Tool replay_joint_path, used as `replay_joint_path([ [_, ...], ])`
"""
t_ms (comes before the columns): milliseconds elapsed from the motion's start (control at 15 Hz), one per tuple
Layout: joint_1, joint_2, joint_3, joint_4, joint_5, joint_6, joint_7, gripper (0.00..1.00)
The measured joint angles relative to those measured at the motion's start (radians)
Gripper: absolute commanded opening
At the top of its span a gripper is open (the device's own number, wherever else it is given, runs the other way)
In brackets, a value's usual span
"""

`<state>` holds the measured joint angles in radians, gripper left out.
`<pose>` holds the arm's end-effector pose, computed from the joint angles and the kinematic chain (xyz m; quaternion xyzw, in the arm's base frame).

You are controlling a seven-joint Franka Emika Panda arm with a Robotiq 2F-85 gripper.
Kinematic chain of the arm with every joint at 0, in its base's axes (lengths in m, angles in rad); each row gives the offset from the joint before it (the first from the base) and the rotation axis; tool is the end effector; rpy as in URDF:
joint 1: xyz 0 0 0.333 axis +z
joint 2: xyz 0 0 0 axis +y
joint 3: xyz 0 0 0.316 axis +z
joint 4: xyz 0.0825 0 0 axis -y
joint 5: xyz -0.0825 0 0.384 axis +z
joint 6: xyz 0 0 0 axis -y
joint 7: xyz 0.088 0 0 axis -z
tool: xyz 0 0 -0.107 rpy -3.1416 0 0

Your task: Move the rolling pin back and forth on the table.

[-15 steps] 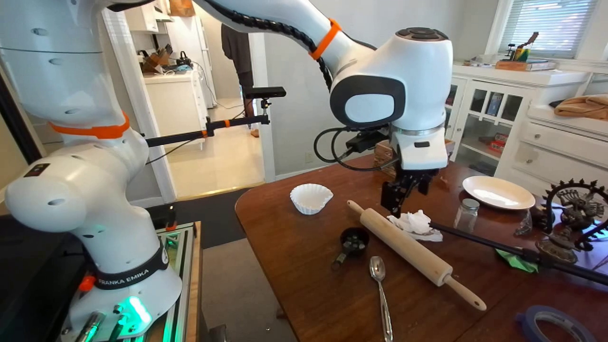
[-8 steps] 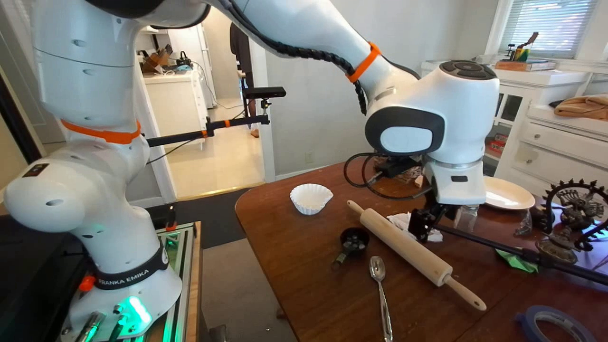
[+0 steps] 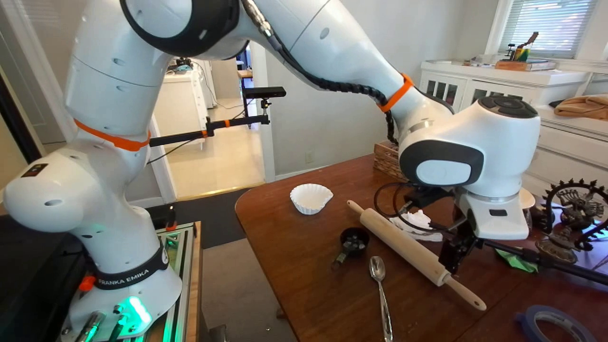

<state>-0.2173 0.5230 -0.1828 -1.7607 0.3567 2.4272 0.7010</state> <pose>0.6283 -0.2511 0.2886 -0.7842 0.6100 -0.0655 0.0931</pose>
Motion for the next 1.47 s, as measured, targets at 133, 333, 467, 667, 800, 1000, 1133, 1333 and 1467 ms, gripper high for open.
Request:
replay_joint_path([
  [133,-0.004,0.053,-0.003,0.048,-0.001,-0.012,0.0,0.96],
  [333,-0.006,0.122,-0.007,0.114,-0.003,-0.041,0.0,0.78],
  [467,-0.008,0.164,-0.008,0.154,-0.006,-0.064,0.0,0.7],
  [667,-0.009,0.213,-0.013,0.201,-0.012,-0.095,0.0,0.59],
  [800,-0.009,0.238,-0.019,0.227,-0.018,-0.115,0.001,0.53],
  [1000,-0.009,0.266,-0.028,0.26,-0.029,-0.129,0.001,0.39],
  [1133,-0.009,0.282,-0.032,0.277,-0.029,-0.13,0.005,0.44],
  [1333,-0.01,0.3,-0.034,0.3,-0.03,-0.13,0.013,0.12],
  [1467,-0.009,0.308,-0.034,0.312,-0.03,-0.13,0.02,0.02],
])
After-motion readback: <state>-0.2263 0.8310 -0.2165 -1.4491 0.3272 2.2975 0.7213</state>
